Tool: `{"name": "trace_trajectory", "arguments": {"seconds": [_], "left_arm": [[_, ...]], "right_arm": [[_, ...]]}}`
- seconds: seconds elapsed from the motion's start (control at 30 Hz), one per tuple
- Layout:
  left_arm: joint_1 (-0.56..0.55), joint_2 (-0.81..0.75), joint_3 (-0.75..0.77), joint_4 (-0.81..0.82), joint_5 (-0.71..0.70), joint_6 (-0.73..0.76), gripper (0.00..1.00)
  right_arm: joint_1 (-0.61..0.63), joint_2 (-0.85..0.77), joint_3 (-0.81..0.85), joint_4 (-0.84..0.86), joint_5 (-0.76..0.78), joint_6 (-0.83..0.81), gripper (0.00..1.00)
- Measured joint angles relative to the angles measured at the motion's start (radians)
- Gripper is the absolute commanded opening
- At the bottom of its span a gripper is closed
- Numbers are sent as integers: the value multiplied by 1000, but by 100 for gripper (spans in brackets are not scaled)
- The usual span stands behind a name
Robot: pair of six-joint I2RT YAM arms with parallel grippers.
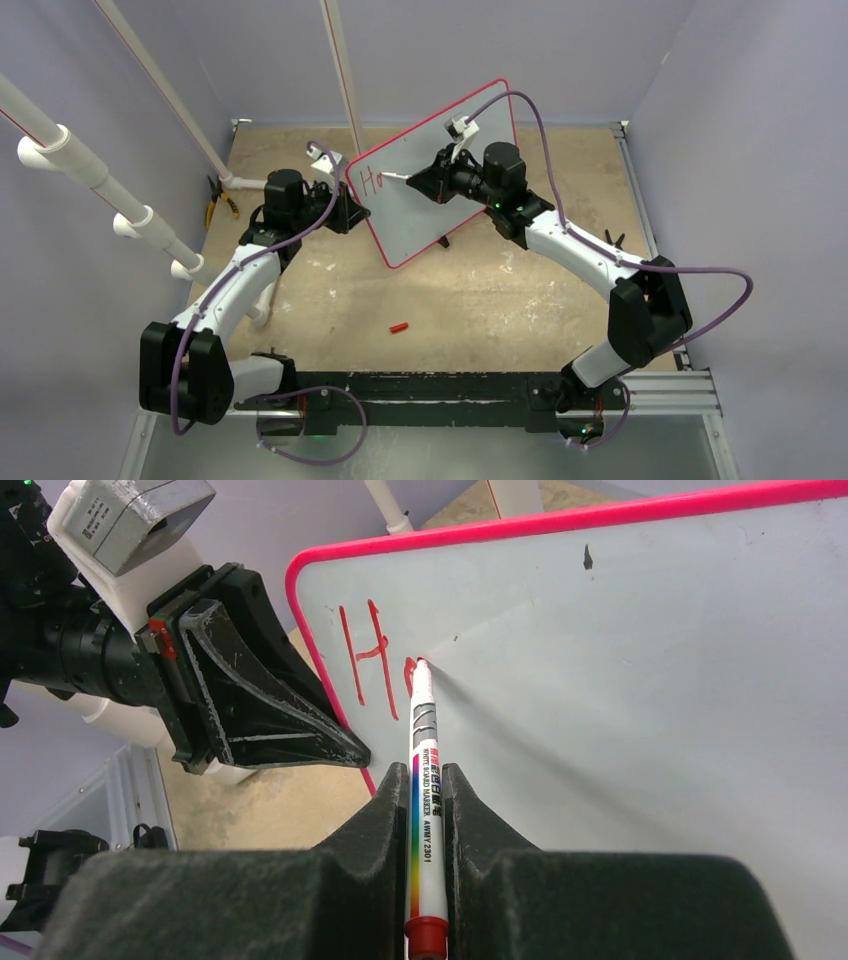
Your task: Write a sentence on the whiteboard
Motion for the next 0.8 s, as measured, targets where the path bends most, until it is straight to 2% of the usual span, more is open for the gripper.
{"name": "trace_trajectory", "arguments": {"seconds": [0.8], "left_arm": [[0,0,0,0,0,0,0]], "right_arm": [[0,-16,-69,18,8,-1,0]]}}
